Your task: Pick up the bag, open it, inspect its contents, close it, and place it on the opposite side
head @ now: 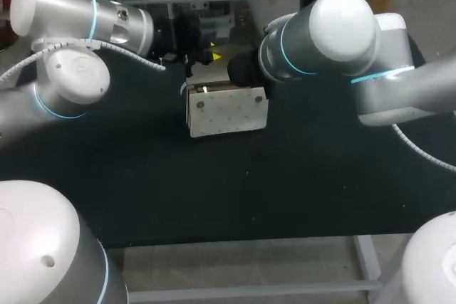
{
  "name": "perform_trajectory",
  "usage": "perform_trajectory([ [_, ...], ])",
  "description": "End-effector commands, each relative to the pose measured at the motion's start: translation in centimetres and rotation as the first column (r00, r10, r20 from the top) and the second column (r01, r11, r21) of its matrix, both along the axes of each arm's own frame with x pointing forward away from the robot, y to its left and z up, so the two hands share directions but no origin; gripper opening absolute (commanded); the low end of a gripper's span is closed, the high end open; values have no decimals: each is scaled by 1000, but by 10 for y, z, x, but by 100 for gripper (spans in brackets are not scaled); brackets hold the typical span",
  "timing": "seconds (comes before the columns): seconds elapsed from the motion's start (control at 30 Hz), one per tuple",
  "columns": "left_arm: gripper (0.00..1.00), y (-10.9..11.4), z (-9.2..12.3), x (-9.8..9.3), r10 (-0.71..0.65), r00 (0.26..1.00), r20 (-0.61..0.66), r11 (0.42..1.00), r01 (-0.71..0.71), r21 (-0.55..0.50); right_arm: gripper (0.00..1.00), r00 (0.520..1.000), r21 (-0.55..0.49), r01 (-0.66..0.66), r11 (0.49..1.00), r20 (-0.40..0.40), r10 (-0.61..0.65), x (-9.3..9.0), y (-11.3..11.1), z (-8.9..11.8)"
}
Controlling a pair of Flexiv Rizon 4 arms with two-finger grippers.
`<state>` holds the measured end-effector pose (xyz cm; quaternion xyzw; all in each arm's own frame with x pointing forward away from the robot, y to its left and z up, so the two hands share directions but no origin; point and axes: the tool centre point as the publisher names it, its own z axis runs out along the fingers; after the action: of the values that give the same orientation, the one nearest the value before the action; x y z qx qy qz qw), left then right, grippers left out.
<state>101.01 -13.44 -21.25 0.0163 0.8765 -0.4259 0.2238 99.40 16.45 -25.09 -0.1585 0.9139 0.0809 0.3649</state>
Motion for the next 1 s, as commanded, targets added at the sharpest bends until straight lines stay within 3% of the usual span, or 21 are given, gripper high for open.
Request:
perform_trajectory([
  [0.03,0,-2,1,1,-12,1000,1,1000,12,-4,24,998,22,7,1000,65,-8,-4,0,-1],
  [0.07,0,-3,2,-1,-14,1000,3,1000,14,-5,18,998,21,6,1000,68,-7,-2,1,-2],
  [0.1,0,-4,2,-2,-15,1000,5,1000,15,-6,3,998,23,4,1000,69,-5,0,2,-5],
  [0.13,0,-5,3,-4,-15,1000,9,1000,15,-7,0,998,23,3,1000,68,-5,2,3,-7],
  [0.63,0,-7,5,-8,-32,999,12,998,33,-59,0,1000,22,-4,1000,-5,4,27,10,-37],
  [1.0,0,-6,1,-3,-8,1000,19,998,9,-68,0,999,21,-18,1000,-32,19,18,13,-42],
])
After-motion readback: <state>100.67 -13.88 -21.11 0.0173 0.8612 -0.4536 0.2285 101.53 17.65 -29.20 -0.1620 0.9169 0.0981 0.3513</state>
